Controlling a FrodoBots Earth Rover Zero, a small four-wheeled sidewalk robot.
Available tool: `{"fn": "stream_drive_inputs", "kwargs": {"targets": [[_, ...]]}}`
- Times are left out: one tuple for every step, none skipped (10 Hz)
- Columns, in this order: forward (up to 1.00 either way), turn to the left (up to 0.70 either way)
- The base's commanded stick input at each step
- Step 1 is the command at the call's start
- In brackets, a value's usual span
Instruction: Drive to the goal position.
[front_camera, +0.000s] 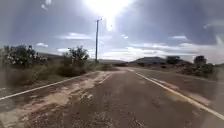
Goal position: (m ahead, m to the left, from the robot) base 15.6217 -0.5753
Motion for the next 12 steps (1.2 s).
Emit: {"fn": "stream_drive_inputs", "kwargs": {"targets": [[1.0, 0.0], [1.0, 0.0], [1.0, 0.0], [1.0, 0.0], [1.0, 0.0], [1.0, 0.0], [1.0, 0.0], [1.0, 0.0], [1.0, 0.0], [1.0, 0.0], [1.0, 0.0], [1.0, 0.0]]}}
